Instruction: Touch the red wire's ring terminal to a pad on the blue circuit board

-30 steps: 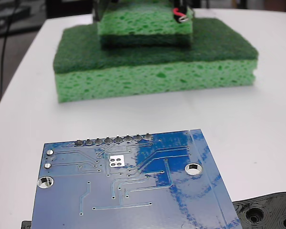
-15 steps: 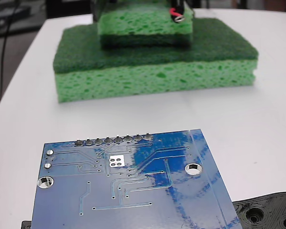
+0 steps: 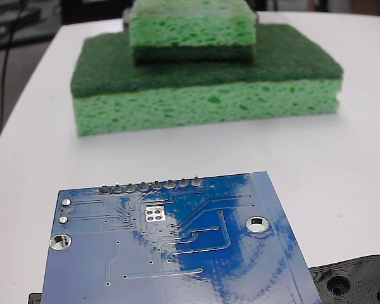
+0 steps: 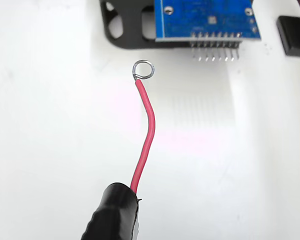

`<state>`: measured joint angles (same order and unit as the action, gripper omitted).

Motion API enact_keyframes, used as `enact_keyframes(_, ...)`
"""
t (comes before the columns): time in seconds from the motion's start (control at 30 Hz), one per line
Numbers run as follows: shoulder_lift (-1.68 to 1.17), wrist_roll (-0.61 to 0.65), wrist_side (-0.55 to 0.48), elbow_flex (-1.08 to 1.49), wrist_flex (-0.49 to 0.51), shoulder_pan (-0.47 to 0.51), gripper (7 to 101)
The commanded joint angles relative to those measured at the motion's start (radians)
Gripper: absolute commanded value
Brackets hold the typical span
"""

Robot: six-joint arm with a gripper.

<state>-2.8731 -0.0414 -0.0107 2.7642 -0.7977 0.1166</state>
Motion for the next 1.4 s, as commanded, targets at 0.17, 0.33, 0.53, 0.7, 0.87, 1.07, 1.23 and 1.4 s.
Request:
enact_keyframes(0.17, 0.244, 0.051, -0.071, -0.146, 0.089, 0.069, 100.3)
enact_keyframes(0.33, 0.437, 0.095, -0.098, -0.261, 0.115, 0.101, 100.3)
enact_keyframes(0.53, 0.647, 0.149, -0.163, -0.365, 0.155, 0.153, 100.3)
enact_keyframes(0.7, 0.718, 0.176, -0.183, -0.373, 0.215, 0.172, 100.3)
enact_keyframes(0.87, 0.833, 0.206, -0.181, -0.463, 0.196, 0.176, 100.3)
enact_keyframes(1.07, 0.913, 0.230, -0.196, -0.535, 0.181, 0.195, 100.3)
enact_keyframes(1.23, 0.942, 0.247, -0.201, -0.549, 0.181, 0.213, 100.3)
enact_keyframes(1.4, 0.951, 0.249, -0.212, -0.534, 0.201, 0.222, 100.3)
